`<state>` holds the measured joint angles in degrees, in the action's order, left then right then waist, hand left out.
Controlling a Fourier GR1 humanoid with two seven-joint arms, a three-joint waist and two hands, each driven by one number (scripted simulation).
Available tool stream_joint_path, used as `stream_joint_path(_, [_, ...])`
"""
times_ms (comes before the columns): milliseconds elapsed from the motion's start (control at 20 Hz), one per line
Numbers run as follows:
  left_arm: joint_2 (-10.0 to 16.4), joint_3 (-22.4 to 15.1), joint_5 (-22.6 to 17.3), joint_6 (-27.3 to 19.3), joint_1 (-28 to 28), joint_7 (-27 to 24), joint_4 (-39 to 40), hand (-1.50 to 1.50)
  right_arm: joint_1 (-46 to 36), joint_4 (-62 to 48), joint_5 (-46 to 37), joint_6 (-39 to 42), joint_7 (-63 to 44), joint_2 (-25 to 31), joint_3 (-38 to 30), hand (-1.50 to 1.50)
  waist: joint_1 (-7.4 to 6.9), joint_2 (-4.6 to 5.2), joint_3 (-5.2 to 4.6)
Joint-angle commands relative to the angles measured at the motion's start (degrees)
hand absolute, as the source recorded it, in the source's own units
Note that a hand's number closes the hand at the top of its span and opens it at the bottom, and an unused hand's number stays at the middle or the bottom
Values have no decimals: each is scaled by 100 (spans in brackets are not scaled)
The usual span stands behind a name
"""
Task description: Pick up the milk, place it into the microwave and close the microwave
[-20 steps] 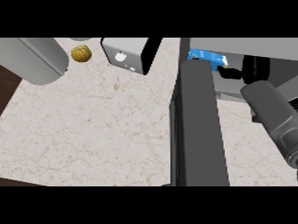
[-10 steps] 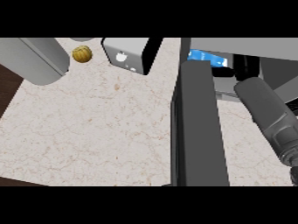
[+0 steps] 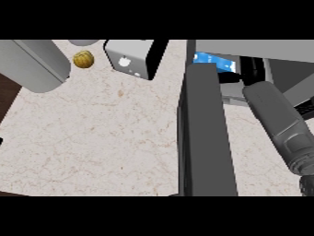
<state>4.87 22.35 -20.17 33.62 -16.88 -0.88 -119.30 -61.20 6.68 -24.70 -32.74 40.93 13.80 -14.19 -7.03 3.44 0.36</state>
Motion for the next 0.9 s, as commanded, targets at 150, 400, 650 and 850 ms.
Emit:
stream_joint_path(150, [-189, -408, 164, 219, -9, -107, 74, -150, 42, 65, 574, 1230, 418, 15, -518, -150, 175, -102, -9])
stream_joint_path(400, [-263, -680, 434, 134, 342, -63, 179, -150, 509, 6, 861, 1818, 898, -168, -769, -150, 327, -122, -10])
stream_joint_path(650, [-435, -1059, 361, 71, 199, 311, -133, 150, 998, -22, 1077, 2452, 1266, -414, -916, -150, 475, -240, -19])
stream_joint_path(850, [-482, -1330, 550, 46, 218, 407, -16, 150, 1310, -17, 1226, 3444, 1423, -171, -994, -150, 558, -271, -24])
